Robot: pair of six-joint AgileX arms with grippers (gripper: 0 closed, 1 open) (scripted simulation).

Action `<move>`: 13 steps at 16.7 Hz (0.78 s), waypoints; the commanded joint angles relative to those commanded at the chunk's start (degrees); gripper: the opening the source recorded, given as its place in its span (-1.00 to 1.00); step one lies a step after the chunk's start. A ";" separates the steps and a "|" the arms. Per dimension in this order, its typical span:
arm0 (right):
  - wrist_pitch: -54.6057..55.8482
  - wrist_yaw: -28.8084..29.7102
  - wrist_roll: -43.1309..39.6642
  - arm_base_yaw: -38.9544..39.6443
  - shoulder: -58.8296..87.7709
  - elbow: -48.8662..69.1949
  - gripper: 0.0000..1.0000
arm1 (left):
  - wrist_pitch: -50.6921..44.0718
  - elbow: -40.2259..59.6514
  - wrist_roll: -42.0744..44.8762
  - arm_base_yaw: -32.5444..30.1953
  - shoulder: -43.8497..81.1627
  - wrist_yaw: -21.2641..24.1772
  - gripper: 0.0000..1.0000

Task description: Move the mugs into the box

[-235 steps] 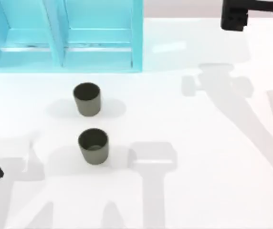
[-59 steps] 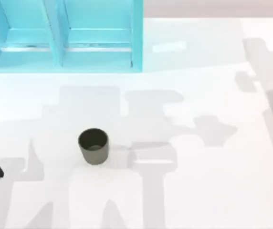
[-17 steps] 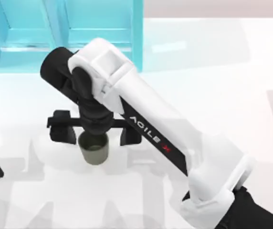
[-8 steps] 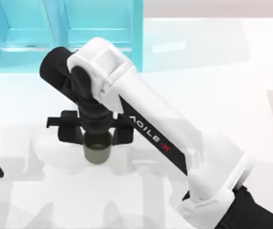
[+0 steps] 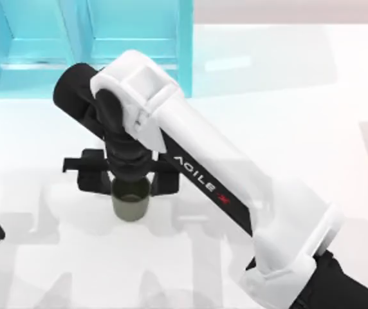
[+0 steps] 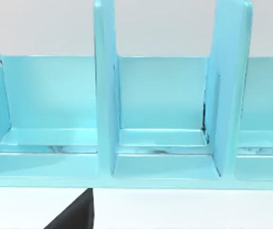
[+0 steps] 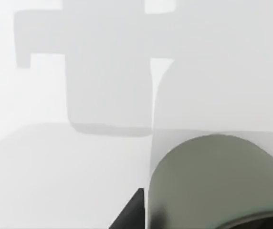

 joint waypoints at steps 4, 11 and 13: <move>4.47 -0.60 0.09 0.64 -0.77 -0.51 -1.00 | 0.00 0.00 0.00 0.00 0.00 0.00 1.00; 11.09 -1.01 -1.63 -0.99 -12.81 -17.39 -1.00 | 0.00 0.00 0.00 0.00 0.00 0.00 1.00; 14.32 -1.22 -2.45 -1.83 -18.76 -26.75 -1.00 | 0.00 0.00 0.00 0.00 0.00 0.00 1.00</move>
